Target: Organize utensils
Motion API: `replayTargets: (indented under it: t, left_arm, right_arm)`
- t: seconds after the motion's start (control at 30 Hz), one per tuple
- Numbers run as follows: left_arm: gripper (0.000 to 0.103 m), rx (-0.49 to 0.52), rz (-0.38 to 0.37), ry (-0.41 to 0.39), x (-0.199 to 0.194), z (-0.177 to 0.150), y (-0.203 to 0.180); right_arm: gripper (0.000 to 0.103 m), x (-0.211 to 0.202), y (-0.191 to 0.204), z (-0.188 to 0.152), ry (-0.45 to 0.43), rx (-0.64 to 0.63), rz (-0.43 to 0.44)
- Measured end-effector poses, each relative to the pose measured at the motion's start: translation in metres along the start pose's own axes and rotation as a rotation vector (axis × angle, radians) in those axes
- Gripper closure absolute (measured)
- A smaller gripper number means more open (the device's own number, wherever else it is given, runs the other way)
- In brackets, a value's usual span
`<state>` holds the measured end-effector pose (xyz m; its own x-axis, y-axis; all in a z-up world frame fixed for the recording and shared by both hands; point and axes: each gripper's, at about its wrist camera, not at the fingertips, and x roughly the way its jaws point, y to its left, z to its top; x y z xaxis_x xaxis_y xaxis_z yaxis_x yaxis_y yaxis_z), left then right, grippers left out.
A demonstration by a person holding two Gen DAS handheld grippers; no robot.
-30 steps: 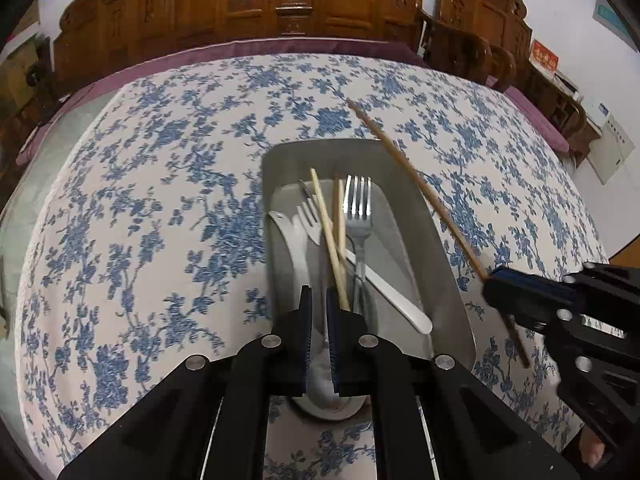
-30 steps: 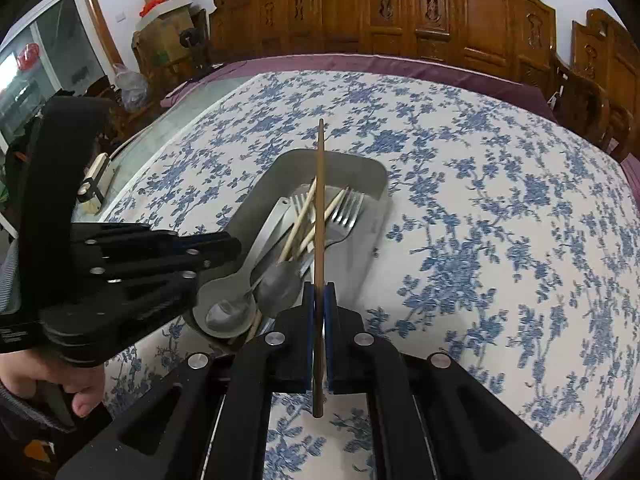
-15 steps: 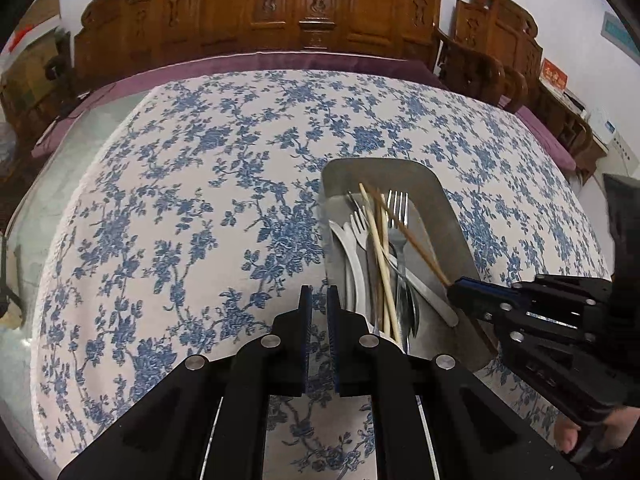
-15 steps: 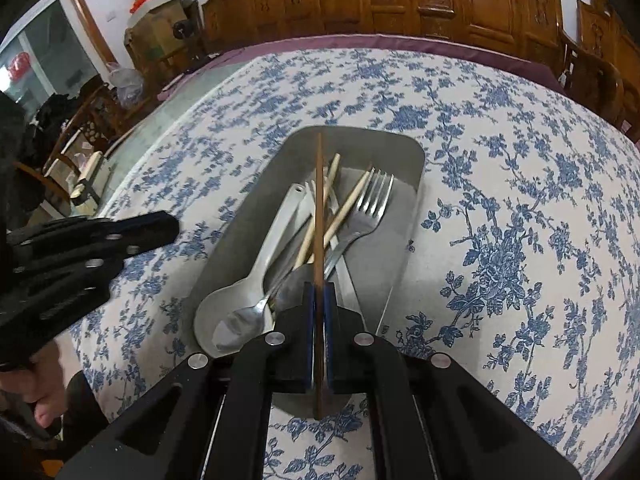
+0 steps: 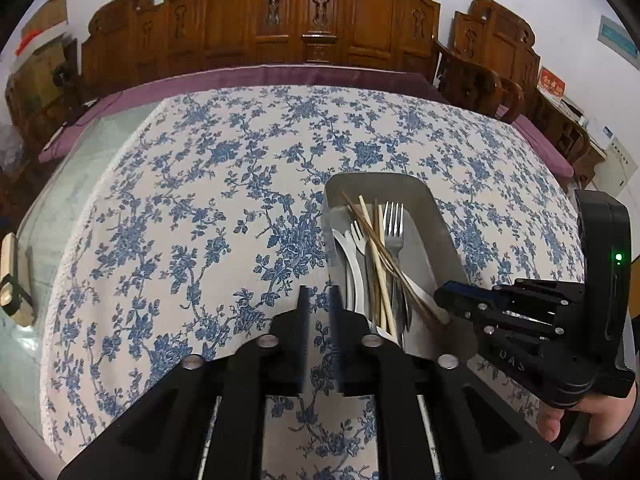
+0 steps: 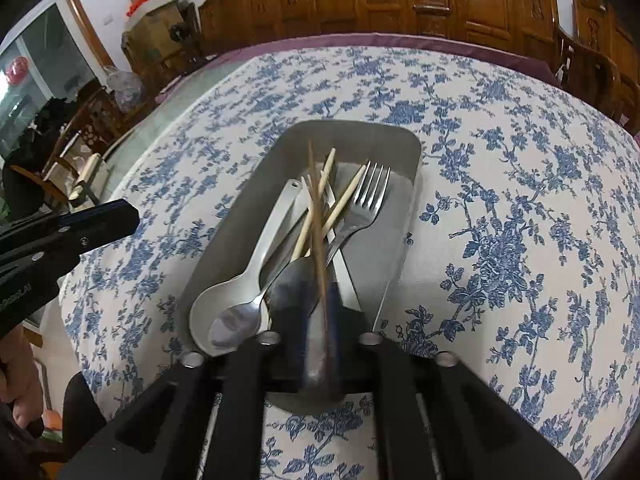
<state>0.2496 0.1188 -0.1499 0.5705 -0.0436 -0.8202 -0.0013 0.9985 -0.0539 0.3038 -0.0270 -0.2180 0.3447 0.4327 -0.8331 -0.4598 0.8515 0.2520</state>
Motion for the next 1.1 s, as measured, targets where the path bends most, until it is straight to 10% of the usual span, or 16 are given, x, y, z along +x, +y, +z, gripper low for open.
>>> replayTargets:
  t: [0.33, 0.7, 1.1]
  left_arm:
    - [0.064, 0.027, 0.013, -0.064, -0.041, -0.014, -0.025]
    - [0.011, 0.083, -0.002, -0.125, -0.075, -0.046, -0.071]
    - [0.008, 0.106, -0.010, -0.201, -0.134, -0.058, -0.117]
  right_arm:
    - [0.071, -0.071, -0.001, -0.030, -0.131, -0.017, -0.021]
    - [0.003, -0.157, -0.027, -0.086, -0.269, 0.038, -0.149]
    - [0.003, -0.236, -0.024, -0.113, -0.382, 0.063, -0.217]
